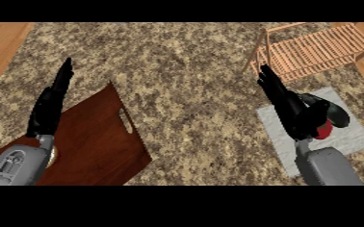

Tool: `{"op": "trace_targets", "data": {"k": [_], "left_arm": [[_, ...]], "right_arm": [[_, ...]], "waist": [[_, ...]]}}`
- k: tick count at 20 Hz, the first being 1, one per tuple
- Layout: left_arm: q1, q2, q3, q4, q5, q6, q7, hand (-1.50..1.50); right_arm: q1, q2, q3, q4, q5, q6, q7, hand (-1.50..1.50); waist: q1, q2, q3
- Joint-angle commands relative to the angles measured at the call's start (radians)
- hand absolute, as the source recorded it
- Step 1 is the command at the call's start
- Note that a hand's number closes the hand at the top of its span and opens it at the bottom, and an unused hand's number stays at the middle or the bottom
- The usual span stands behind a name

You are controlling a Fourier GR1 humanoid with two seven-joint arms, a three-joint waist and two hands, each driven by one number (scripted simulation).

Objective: Pick the tomato from the placemat and place it in the tiered shelf

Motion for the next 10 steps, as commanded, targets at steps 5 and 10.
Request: {"op": "trace_targets", "data": {"k": [5, 10], "left_arm": [[-0.038, -0.089, -0.028, -0.031, 0.044, -0.070, -0.006, 0.00], [-0.003, -0.137, -0.063, -0.049, 0.062, -0.073, 0.002, 0.00]], "right_arm": [[-0.118, -0.327, -0.247, 0.169, -0.235, 0.484, -0.058, -1.50], [-0.050, -0.429, -0.255, 0.203, 0.043, 0.225, -0.110, 1.50]], "waist": [[0.004, 0.009, -0.001], [-0.023, 0.020, -0.011]]}}
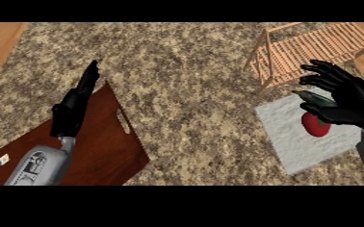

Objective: Pick the tomato from the placemat and place it in the tiered shelf

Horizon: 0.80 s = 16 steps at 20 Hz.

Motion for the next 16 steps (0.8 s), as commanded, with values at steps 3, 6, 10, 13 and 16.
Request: {"op": "trace_targets", "data": {"k": [3, 6, 10, 13, 16], "left_arm": [[-0.028, -0.054, -0.041, -0.013, 0.023, -0.040, 0.021, 0.00], [-0.047, -0.091, -0.058, -0.004, 0.010, -0.022, 0.039, 0.00], [-0.015, -0.073, -0.065, -0.080, 0.016, -0.037, 0.089, 0.00], [-0.035, -0.078, -0.041, -0.013, 0.013, -0.044, 0.044, 0.00], [-0.042, -0.127, -0.081, -0.040, -0.025, 0.004, 0.070, 0.00]], "right_arm": [[0.006, -0.077, -0.131, 0.258, 0.202, -0.187, -0.268, -1.50], [-0.010, -0.033, -0.208, 0.425, 0.132, -0.125, -0.449, -1.50], [-0.084, -0.100, -0.262, 0.611, 0.068, 0.122, -0.561, -1.50], [-0.069, -0.188, -0.163, 0.611, 0.159, 0.319, -0.589, -1.50], [-0.118, -0.272, -0.102, 0.623, 0.271, 0.336, -0.608, -1.50]], "waist": [[0.036, 0.005, 0.003], [0.040, 0.002, 0.003], [0.056, -0.006, 0.002], [0.046, -0.004, 0.000], [0.051, -0.006, 0.000]]}}
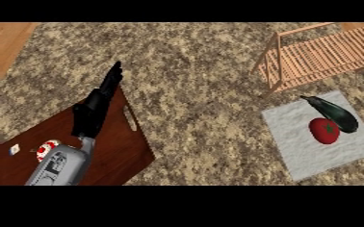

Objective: Pick the tomato from the placemat and place it in the tiered shelf

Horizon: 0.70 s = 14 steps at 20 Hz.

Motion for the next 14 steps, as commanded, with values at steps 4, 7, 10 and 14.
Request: {"op": "trace_targets", "data": {"k": [4, 7, 10, 14], "left_arm": [[0.004, 0.004, 0.036, 0.047, -0.006, -0.027, -0.030, 0.00], [0.044, -0.009, 0.017, 0.012, -0.019, -0.021, -0.023, 0.00], [0.031, -0.030, 0.021, 0.032, -0.040, 0.009, -0.035, 0.00], [0.045, 0.004, 0.046, 0.011, -0.007, -0.034, -0.025, 0.00]], "right_arm": [[-0.077, -0.113, 0.103, 0.035, 0.175, 0.105, -0.081, -1.50], [-0.083, -0.125, 0.157, -0.067, 0.226, 0.064, 0.000, -1.50], [-0.116, -0.199, 0.204, -0.085, 0.299, 0.098, -0.004, -1.50], [-0.080, -0.247, 0.326, -0.248, 0.424, 0.072, 0.050, -1.50]], "waist": [[-0.014, -0.007, -0.004], [-0.023, -0.013, -0.005], [-0.023, -0.012, -0.005], [-0.032, -0.017, -0.007]]}}
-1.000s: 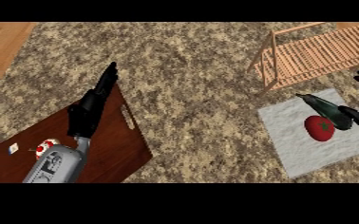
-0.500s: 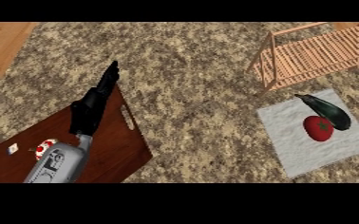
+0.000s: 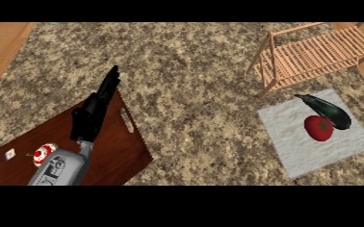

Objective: Pick the tomato from the placemat and place it in the tiered shelf

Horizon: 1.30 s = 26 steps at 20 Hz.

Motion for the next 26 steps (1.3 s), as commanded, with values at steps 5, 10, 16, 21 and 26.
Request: {"op": "trace_targets", "data": {"k": [5, 10, 16, 21, 26], "left_arm": [[0.010, 0.002, 0.026, -0.022, -0.008, -0.012, 0.021, 0.00], [-0.001, -0.042, 0.034, -0.005, -0.063, -0.007, 0.027, 0.00], [0.046, -0.036, 0.072, -0.094, -0.077, -0.038, 0.073, 0.00], [0.044, -0.086, 0.059, -0.081, -0.113, -0.046, 0.070, 0.00], [0.057, -0.127, 0.066, -0.056, -0.151, -0.049, 0.037, 0.00]], "right_arm": [[0.052, -0.077, 0.088, -0.271, 0.143, 0.000, 0.121, -1.50], [0.171, -0.033, 0.006, -0.453, 0.132, -0.012, 0.242, -1.50], [0.258, -0.013, -0.099, -0.532, 0.171, 0.009, 0.233, -1.50], [0.314, 0.063, -0.134, -0.558, 0.235, -0.021, 0.247, -1.50], [0.338, 0.130, -0.186, -0.676, 0.235, 0.021, 0.350, -1.50]], "waist": [[-0.017, -0.004, -0.001], [-0.017, -0.002, 0.000], [-0.013, -0.001, 0.000], [-0.011, 0.000, 0.001], [-0.011, -0.001, 0.000]]}}
